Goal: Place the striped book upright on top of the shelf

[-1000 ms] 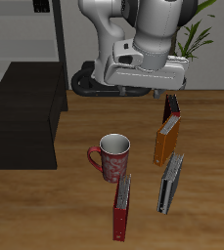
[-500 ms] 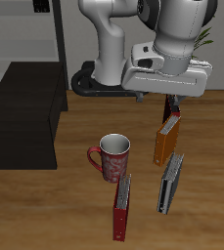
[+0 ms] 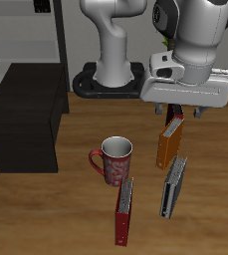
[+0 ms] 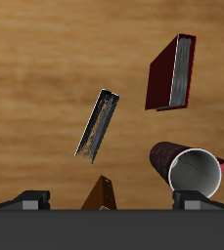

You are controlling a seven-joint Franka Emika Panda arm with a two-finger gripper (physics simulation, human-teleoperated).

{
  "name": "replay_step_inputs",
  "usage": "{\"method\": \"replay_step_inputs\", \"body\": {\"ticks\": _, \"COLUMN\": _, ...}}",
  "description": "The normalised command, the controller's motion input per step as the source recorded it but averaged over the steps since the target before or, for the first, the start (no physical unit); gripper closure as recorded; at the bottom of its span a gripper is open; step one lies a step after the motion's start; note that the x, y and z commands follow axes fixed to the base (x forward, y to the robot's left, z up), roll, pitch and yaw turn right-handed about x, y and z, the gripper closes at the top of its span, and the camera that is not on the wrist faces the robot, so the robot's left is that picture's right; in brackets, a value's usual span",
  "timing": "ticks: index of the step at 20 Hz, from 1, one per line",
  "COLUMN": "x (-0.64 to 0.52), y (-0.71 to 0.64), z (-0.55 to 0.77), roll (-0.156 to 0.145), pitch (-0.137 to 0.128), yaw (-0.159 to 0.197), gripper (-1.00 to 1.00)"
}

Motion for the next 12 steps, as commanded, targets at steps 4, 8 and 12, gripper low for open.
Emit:
{"method": "replay_step_inputs", "body": {"ticks": 4, "x": 0.05, "y": 0.12, "z": -0.07, "roll": 0.049, "pitch": -0.032, "yaw": 0.021, "gripper": -1.00}}
{"method": "replay_step_inputs", "body": {"ticks": 8, "x": 0.23, "y": 0.07, "z": -0.41, "roll": 0.049, "pitch": -0.021, "yaw": -0.021, "gripper": -1.00}}
{"method": "replay_step_inputs", "body": {"ticks": 12, "x": 0.13, "y": -0.07, "z": -0.24, "roll": 0.011, "pitch": -0.055, "yaw": -0.013, "gripper": -1.00}}
